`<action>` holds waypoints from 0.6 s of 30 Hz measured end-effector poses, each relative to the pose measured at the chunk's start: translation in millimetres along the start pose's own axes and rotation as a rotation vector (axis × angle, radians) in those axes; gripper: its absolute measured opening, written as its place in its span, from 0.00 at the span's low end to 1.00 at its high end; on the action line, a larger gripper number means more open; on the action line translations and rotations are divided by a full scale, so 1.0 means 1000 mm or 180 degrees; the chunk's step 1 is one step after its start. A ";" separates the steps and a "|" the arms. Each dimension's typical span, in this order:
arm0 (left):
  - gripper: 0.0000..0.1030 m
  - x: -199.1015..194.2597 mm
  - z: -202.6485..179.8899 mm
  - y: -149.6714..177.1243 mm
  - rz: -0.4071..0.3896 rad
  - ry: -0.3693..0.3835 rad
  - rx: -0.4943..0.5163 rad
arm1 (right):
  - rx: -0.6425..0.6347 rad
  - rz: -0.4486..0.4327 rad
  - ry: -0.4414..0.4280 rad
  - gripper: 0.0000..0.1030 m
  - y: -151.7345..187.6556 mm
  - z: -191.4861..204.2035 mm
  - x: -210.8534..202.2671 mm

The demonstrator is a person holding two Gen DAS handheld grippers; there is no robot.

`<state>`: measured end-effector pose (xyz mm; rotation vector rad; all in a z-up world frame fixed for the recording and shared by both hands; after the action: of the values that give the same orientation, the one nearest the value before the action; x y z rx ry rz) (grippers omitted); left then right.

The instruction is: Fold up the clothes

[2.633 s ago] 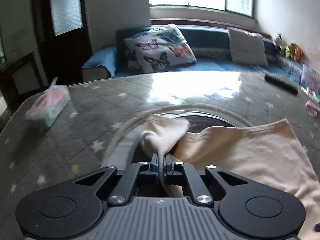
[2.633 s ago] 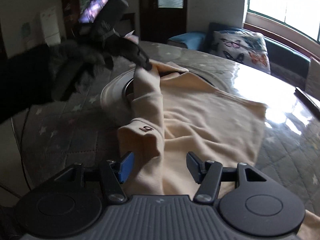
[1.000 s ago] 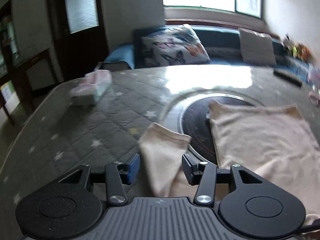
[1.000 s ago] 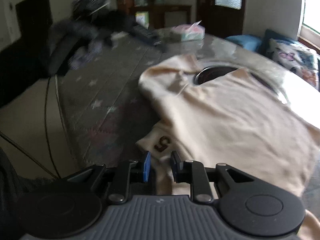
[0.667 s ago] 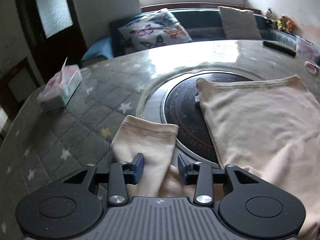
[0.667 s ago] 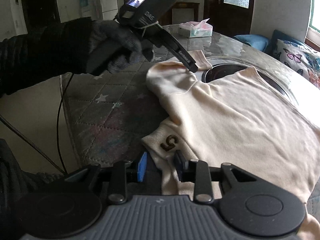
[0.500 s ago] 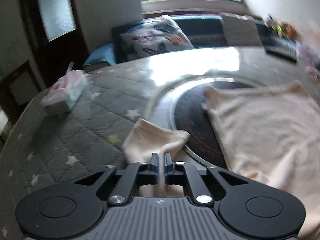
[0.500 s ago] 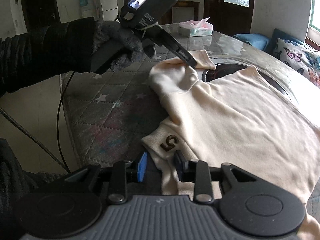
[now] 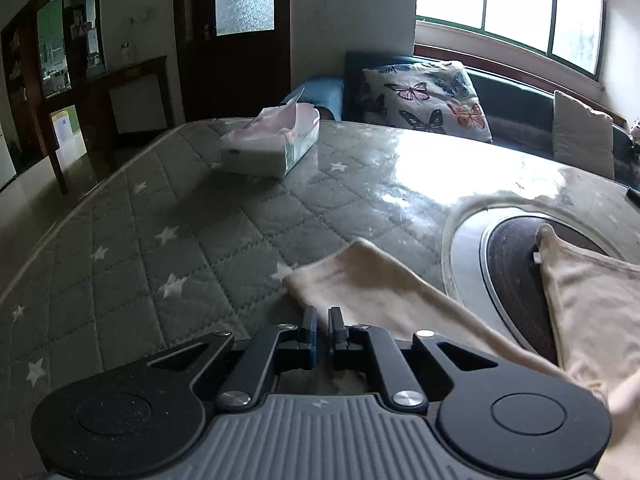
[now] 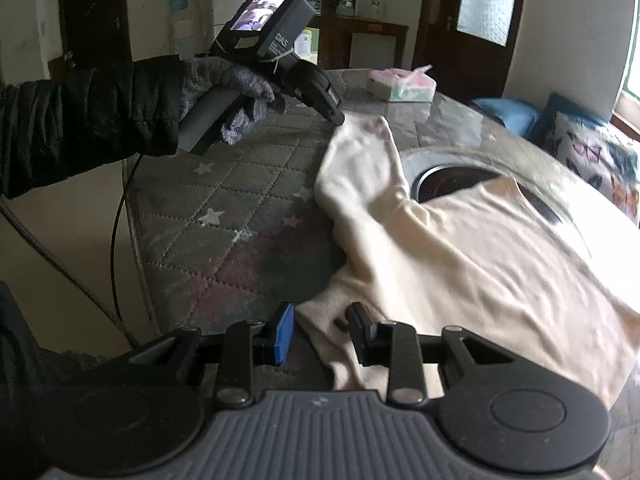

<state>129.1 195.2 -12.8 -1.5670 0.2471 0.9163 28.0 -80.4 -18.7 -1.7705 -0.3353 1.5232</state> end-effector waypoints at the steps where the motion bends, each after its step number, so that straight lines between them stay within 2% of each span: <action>1: 0.07 -0.001 0.001 0.001 0.0009 0.0010 -0.0007 | -0.0011 0.0004 0.0020 0.29 -0.002 0.001 0.003; 6: 0.07 -0.004 0.001 0.006 0.0053 0.0094 -0.0059 | -0.0028 0.0102 0.0090 0.30 -0.001 0.002 0.021; 8: 0.08 -0.003 -0.002 0.006 0.0055 0.0099 -0.0057 | -0.0021 0.0095 0.0091 0.22 -0.001 0.004 0.020; 10: 0.08 -0.002 -0.005 0.005 0.0058 0.0102 -0.0058 | -0.0006 0.0085 0.0082 0.06 -0.001 0.005 0.019; 13: 0.08 -0.001 -0.010 0.005 0.0049 0.0097 0.0007 | 0.0035 0.0053 -0.0069 0.04 -0.001 0.009 0.009; 18: 0.09 0.001 -0.012 0.007 0.0024 -0.0046 0.0115 | -0.0064 0.0132 -0.0282 0.04 0.011 0.021 0.000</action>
<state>130.1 182.5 -19.6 -1.5266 0.2582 0.9238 5.2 -79.9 -26.2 -1.7386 -0.3610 1.6364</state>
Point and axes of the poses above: each gripper's, at about its wrist camera, not at the fingertips, and x roughly the way its jaws point, z to its left, y to its underside, the point moved 4 cm from there along x, roughly the way its jaws point, and after that the axes turned 5 degrees about -y, right-handed, at the moved point
